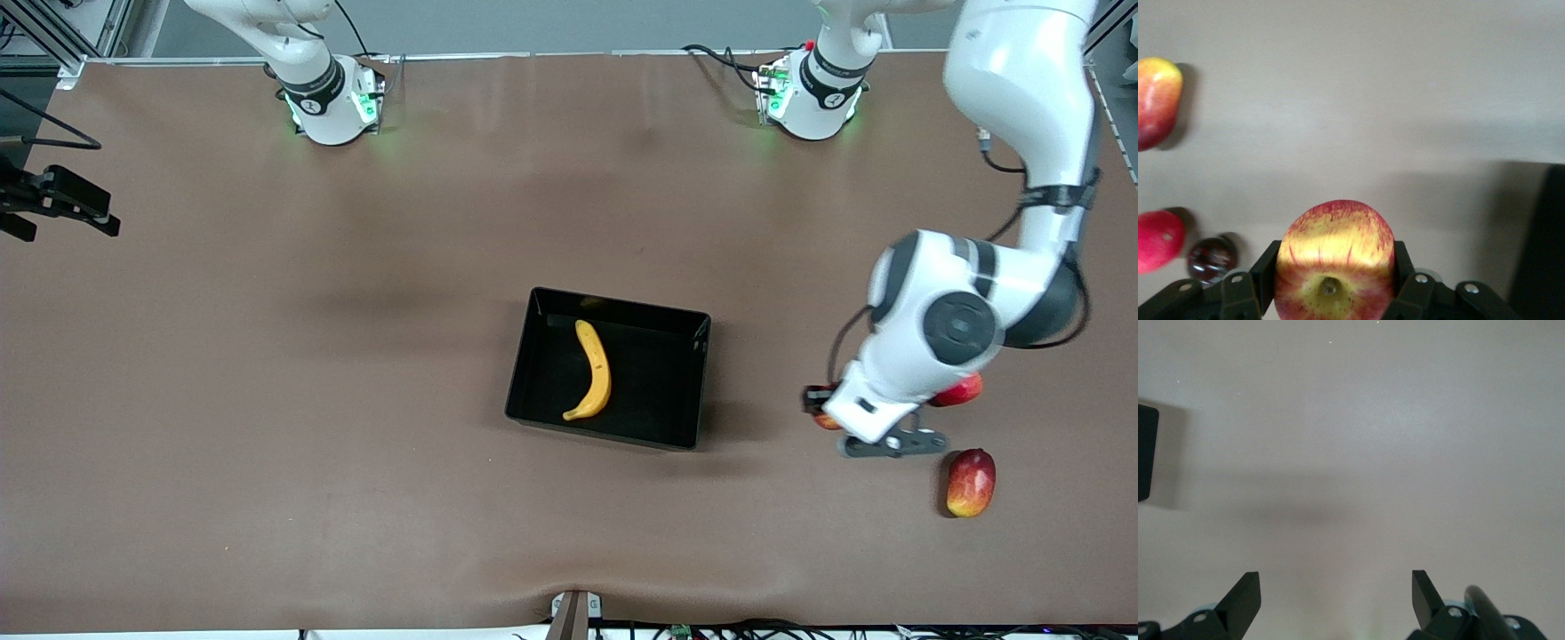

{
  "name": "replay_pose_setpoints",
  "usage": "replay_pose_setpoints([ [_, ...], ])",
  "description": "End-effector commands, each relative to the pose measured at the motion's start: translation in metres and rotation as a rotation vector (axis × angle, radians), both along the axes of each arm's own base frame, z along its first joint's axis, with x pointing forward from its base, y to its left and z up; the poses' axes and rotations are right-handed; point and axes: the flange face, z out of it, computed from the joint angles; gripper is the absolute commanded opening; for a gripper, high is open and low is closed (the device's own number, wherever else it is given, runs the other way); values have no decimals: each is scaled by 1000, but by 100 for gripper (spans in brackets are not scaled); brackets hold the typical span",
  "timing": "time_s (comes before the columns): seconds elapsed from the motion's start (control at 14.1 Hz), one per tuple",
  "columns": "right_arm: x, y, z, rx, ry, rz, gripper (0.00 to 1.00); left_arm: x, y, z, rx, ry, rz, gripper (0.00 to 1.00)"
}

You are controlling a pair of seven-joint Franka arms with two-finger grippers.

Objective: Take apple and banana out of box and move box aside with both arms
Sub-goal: 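Carry the apple with the left gripper beside the plum and mango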

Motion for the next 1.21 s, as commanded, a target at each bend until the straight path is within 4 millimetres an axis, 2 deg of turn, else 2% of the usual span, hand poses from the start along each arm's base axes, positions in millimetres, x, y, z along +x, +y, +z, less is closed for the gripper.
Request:
replay_pose_setpoints([
  [0.0,-4,-4,4,16,-3,-11,100,13,46,-34,33,-14,-77,0],
  [0.14,-4,-4,3,16,-2,-11,100,18,72,-61,63,-14,-95,0],
  [0.21,-4,-4,3,16,-2,-11,100,21,87,-69,66,-25,-95,0],
  [0.5,-4,-4,3,18,-2,-11,100,26,115,-102,46,-27,-139,0],
  [0.64,-4,-4,3,16,-2,-11,100,26,122,-118,35,-29,-127,0],
  [0.71,-4,-4,3,16,-2,-11,100,25,123,-125,32,-23,-126,3],
  [0.85,-4,-4,2,16,0,-11,100,24,122,-130,31,-16,-127,27],
  [0.92,-4,-4,2,16,0,-11,100,24,123,-130,31,-17,-133,48],
  [1.0,-4,-4,2,18,0,-11,100,26,123,-128,29,-22,-126,76],
  [1.07,-4,-4,2,18,0,-11,100,26,124,-123,20,-29,-105,100],
  [1.14,-4,-4,2,18,0,-11,100,28,126,-115,14,-40,-94,100],
])
